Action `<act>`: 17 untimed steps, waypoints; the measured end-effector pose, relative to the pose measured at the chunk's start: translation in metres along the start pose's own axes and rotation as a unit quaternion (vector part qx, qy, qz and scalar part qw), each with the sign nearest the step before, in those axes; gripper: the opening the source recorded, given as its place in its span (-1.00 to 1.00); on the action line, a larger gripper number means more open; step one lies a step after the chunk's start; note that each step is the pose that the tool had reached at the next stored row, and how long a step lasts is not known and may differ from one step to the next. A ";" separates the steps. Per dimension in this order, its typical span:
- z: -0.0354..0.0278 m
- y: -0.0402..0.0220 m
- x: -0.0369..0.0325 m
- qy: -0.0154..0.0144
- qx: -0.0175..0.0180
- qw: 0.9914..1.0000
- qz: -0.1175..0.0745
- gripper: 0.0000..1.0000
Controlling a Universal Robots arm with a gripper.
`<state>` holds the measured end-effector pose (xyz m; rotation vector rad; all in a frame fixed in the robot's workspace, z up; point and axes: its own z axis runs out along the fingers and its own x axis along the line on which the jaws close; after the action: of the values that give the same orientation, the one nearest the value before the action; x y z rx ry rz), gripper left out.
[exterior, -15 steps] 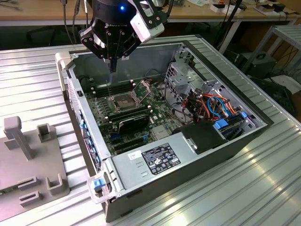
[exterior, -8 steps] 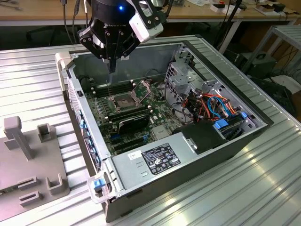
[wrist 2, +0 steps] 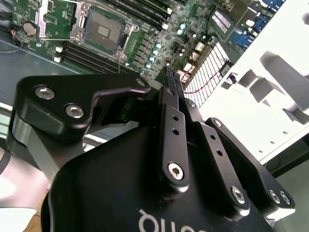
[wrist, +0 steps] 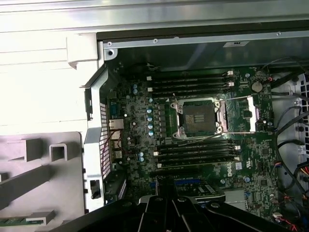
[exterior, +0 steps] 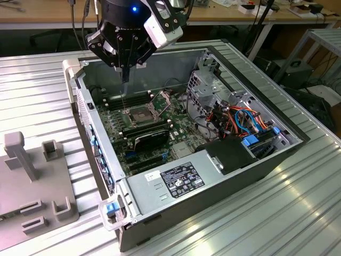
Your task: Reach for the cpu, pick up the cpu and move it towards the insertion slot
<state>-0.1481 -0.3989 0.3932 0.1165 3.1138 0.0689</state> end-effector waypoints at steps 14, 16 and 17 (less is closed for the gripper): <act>-0.0001 -0.0004 0.0053 0.000 0.000 1.000 0.000 -0.79; -0.0002 -0.0004 0.0060 0.000 0.000 1.000 0.000 -0.79; -0.0002 -0.0005 0.0063 0.000 0.000 1.000 0.000 -0.79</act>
<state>-0.1544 -0.3988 0.3932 0.1166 3.1139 0.0689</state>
